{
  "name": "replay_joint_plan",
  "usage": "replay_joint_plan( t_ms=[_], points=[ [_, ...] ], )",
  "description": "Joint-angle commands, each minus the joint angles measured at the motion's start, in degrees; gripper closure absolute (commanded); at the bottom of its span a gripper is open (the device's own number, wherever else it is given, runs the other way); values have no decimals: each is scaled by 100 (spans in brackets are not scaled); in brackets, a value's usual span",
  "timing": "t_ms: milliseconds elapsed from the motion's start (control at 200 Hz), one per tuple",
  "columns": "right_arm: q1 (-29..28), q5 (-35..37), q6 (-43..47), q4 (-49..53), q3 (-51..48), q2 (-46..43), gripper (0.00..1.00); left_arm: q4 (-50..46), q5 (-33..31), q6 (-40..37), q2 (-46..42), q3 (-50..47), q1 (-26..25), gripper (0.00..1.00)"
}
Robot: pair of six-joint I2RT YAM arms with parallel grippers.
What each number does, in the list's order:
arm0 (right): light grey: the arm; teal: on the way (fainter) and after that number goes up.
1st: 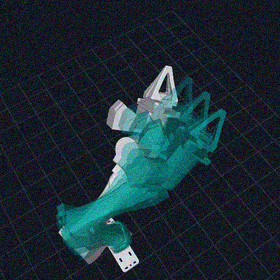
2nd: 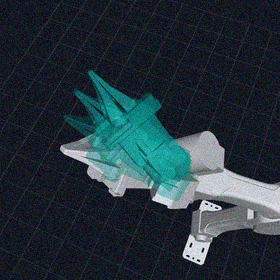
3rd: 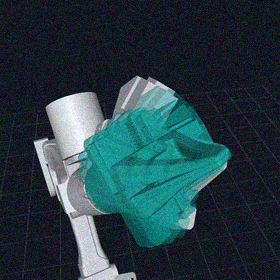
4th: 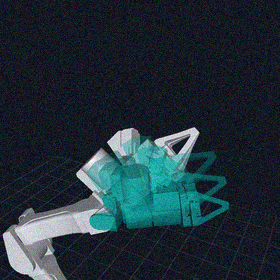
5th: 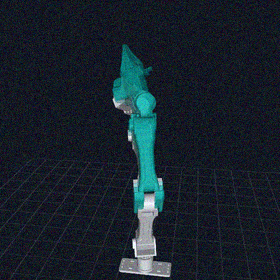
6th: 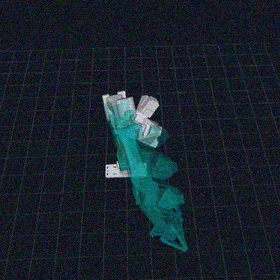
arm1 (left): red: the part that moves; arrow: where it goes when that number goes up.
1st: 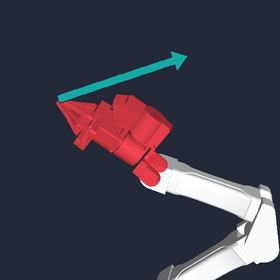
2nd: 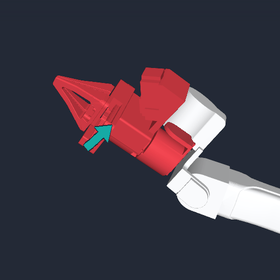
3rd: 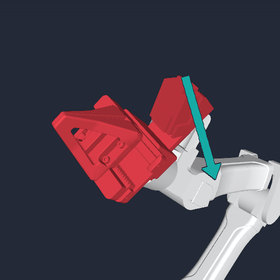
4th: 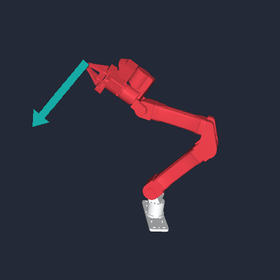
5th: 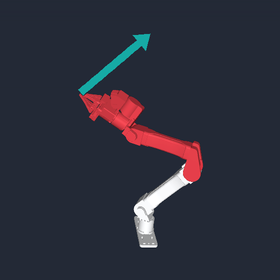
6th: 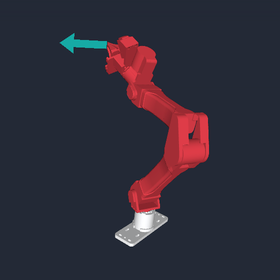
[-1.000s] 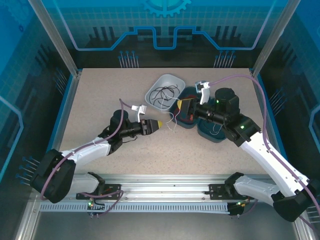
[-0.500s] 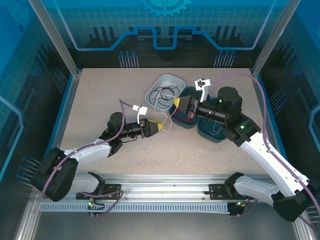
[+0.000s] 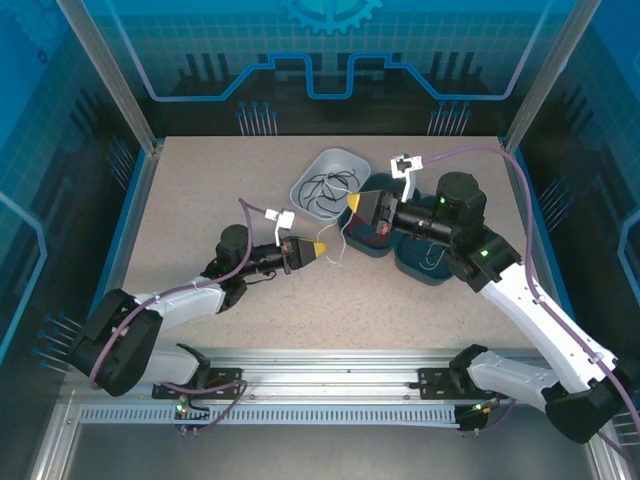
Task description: Untangle the cables
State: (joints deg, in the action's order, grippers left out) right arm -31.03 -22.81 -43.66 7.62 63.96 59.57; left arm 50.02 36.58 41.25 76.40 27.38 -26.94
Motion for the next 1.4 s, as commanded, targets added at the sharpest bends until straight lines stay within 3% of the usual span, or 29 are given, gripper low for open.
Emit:
replay_joint_plan(
  t_ms=[0, 250, 435, 520, 585, 680, 775, 891, 1396],
  points=[
    [217, 182, 172, 452, 154, -286, 100, -493, -737, -119, -350, -150, 132, 100],
    [738, 1121, 632, 2234, 573, -783, 100, -3517, -2897, -1300, -1911, 72, 237, 100],
    [1123, 1160, 1030, 3316, 1115, -672, 100, -4430, -3494, -1956, -2526, 288, 250, 100],
    [1194, 1157, 1160, 3574, 1269, -597, 100, -4627, -3449, -2104, -2592, 384, 244, 100],
    [1195, 1075, 1193, 3551, 1247, -596, 100, -4610, -3081, -2173, -2576, 431, 245, 83],
    [1195, 876, 1167, 3317, 1130, -605, 100, -4371, -2410, -2152, -2527, 453, 242, 36],
    [1195, 786, 1188, 3255, 1224, -524, 100, -4149, -1900, -2107, -2472, 495, 240, 23],
    [1195, 735, 1295, 3320, 1534, -395, 100, -4097, -1905, -2060, -2472, 497, 235, 2],
    [1618, 1455, 1920, 4360, 3471, 280, 100, -4500, -2728, -1879, -2586, 453, 229, 1]
  ],
)
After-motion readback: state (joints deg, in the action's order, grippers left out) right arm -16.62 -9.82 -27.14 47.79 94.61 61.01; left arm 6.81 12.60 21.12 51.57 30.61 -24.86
